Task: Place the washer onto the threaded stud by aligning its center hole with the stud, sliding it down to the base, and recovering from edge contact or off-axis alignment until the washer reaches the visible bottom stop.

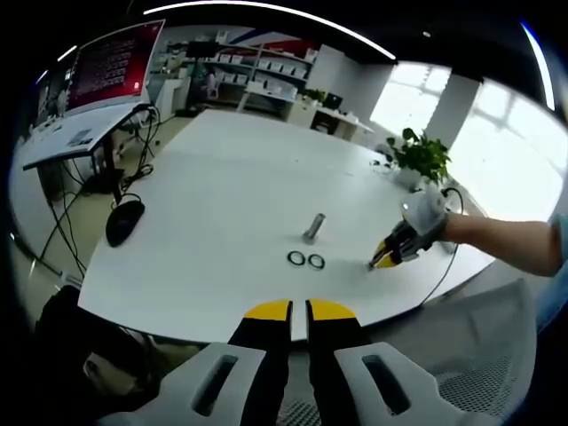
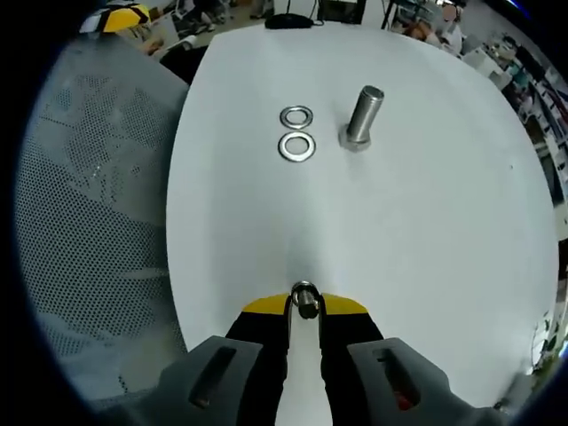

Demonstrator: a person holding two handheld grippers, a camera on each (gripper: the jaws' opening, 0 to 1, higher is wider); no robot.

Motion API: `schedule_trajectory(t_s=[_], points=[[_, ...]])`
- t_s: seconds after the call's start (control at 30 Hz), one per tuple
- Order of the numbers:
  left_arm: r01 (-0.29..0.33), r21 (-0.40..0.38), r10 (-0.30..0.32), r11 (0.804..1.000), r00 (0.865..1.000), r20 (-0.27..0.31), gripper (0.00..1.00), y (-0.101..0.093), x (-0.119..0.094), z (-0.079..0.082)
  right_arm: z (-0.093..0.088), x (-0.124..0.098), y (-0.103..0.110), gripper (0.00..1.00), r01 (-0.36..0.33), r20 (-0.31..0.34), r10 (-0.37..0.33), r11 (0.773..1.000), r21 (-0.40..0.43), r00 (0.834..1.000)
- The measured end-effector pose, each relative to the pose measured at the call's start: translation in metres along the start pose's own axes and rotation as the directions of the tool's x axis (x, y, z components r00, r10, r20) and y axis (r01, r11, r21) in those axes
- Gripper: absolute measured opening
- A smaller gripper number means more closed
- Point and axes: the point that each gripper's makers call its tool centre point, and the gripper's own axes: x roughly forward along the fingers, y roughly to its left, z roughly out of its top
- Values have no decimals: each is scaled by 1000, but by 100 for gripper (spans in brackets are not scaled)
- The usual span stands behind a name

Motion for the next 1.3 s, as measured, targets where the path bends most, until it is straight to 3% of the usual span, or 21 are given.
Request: schedule_trajectory(t_s=[0.1, 0.17, 0.23, 0.33, 0.37, 0.43, 0.57, 0.63, 0.8, 0.87, 0.9, 0.93, 1.0, 1.03, 1.1, 1.13, 1.2, 1.3], points=[[1, 1, -1, 1000, 1000, -1, 4, 0, 0, 0, 0, 2, -1, 14, 4, 6, -4, 1000, -12, 1000], [2, 2, -2, 1000, 1000, -1, 4, 0, 0, 0, 4, 1, -12, 25, 63, 31, -62, 998, -7, 998], [3, 2, -3, 1000, 1000, 0, 4, -1, 0, 0, 2, -2, -11, 33, 62, 25, -62, 998, 15, 998], [7, 4, -7, 1000, 1000, 3, 4, -1, 0, 0, 4, -16, -17, 32, 118, 72, -123, 991, 68, 990], [8, 5, -8, 1000, 1000, 3, 4, -1, 0, 0, 3, -20, -15, 31, 110, 74, -114, 992, 62, 991], [9, 6, -9, 1000, 1000, 5, 3, -1, 0, 1, 11, -33, -10, 30, 89, 155, -106, 989, 115, 982], [13, 9, -13, 1000, 1000, 9, 3, -2, 0, 2, 24, -73, -3, 30, 21, 317, -104, 967, 254, 943], [16, 9, -16, 1000, 1000, 9, 3, -2, 0, 2, 30, -94, 2, 30, -35, 411, -104, 948, 318, 906], [23, 16, -23, 1000, 1000, 9, 3, -4, 0, 2, 30, -137, 9, 30, -114, 544, -142, 905, 410, 827], [25, 17, -25, 1000, 1000, 13, 3, -4, 0, 2, 30, -154, 13, 30, -157, 608, -158, 888, 432, 778], [26, 17, -26, 1000, 1000, 16, 3, -4, 0, 3, 29, -163, 16, 30, -208, 641, -159, 864, 458, 751], [26, 17, -26, 1000, 999, 18, 3, -4, 0, 3, 28, -168, 19, 30, -230, 654, -165, 849, 475, 738], [29, 21, -30, 999, 999, 21, 3, -4, 0, 4, 24, -184, 21, 30, -262, 688, -200, 822, 505, 698], [32, 23, -33, 999, 999, 20, 3, -5, 0, 4, 21, -194, 21, 30, -275, 707, -228, 808, 521, 670], [34, 25, -34, 999, 999, 16, 3, -6, 0, 3, 17, -204, 21, 31, -295, 731, -264, 789, 539, 630], [34, 23, -34, 999, 999, 13, 3, -6, 0, 2, 13, -211, 22, 32, -314, 747, -286, 774, 550, 600], [35, 27, -35, 999, 999, 9, 3, -6, 0, 2, 4, -219, 24, 32, -332, 758, -323, 752, 569, 567], [42, 30, -42, 999, 999, 6, 3, -7, 0, 1, -5, -229, 32, 32, -338, 774, -355, 748, 572, 525]])
